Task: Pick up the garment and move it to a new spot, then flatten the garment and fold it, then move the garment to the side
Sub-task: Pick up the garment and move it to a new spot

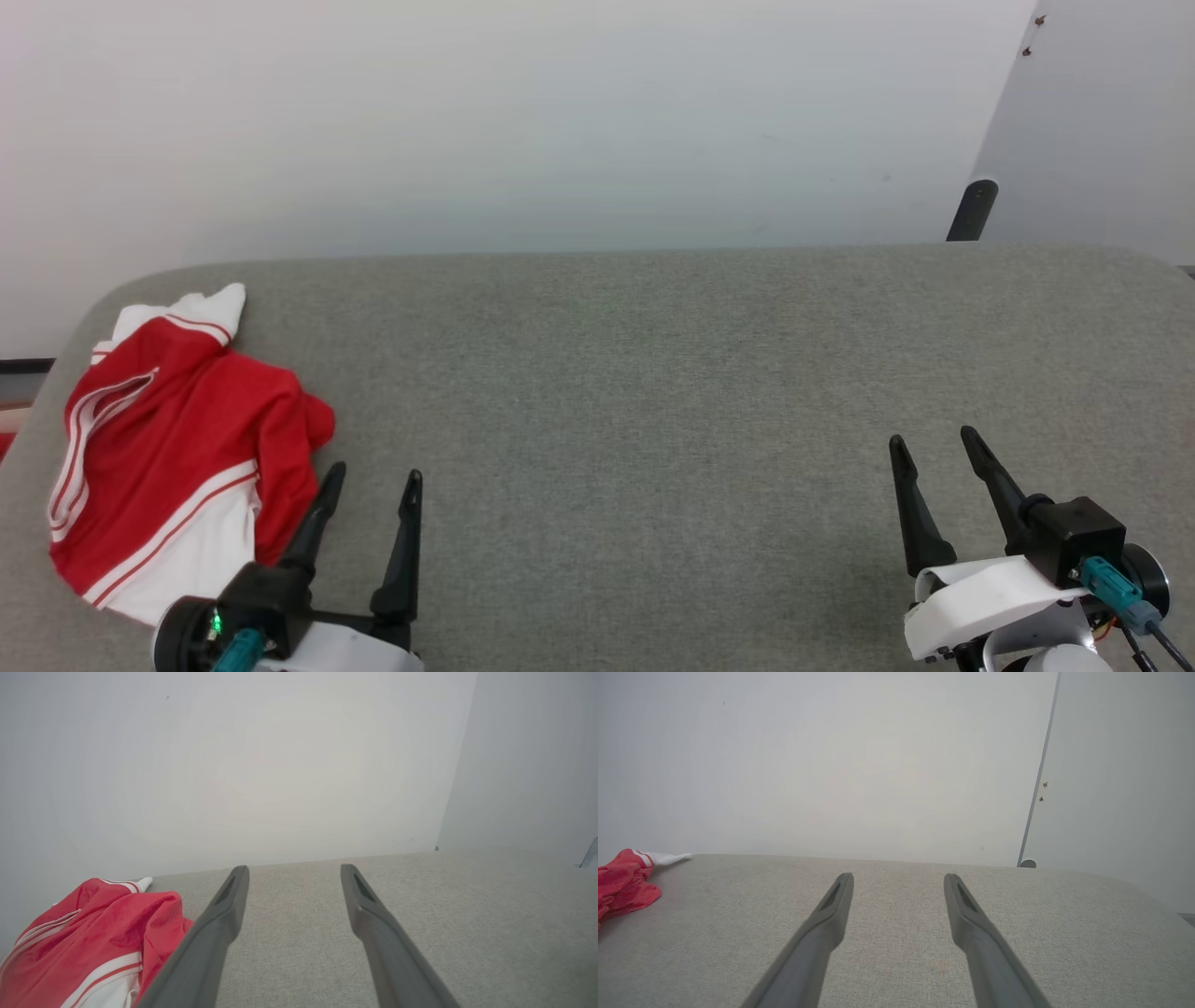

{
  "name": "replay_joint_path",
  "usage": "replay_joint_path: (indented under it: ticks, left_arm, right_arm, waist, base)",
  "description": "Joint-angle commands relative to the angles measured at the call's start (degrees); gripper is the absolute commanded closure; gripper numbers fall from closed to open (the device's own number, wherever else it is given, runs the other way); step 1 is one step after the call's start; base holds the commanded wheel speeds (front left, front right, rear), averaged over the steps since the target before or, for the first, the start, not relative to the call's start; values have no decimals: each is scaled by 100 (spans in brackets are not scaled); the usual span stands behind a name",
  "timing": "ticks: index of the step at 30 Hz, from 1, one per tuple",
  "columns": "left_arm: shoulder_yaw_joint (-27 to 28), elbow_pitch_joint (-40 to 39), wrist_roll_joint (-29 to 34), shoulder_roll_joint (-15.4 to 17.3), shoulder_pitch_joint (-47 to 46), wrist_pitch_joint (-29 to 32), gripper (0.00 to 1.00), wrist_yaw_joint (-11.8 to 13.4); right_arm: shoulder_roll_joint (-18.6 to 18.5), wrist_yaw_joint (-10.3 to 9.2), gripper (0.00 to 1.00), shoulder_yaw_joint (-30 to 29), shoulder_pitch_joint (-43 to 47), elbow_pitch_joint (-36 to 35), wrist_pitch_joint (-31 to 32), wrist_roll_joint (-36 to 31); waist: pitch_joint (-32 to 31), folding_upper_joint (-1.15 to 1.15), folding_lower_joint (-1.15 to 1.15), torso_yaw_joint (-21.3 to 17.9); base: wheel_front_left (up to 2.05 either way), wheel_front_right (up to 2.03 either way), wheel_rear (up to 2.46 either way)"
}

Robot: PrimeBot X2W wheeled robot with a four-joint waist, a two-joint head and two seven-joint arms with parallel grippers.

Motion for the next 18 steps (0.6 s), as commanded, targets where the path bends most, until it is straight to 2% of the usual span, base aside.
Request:
replay_joint_path:
  ticks: [1,7,18]
  left_arm:
    - [25,26,-12,-21,-36,-22,0,-28]
    - [110,209,-76,-11,-123,-22,0,-61]
    - [395,425,-132,95,-79,-22,0,-12]
  right_arm:
    - [13,21,0,-11,17,-11,-34,-16]
    - [6,21,0,31,76,-2,8,15]
    - [0,20,0,314,86,92,55,107]
  waist:
    - [-2,0,0,31]
    - [-46,0,0,300]
    - [-263,0,0,1151]
  base:
    - [0,0,0]
    - [0,0,0]
    - [0,0,0]
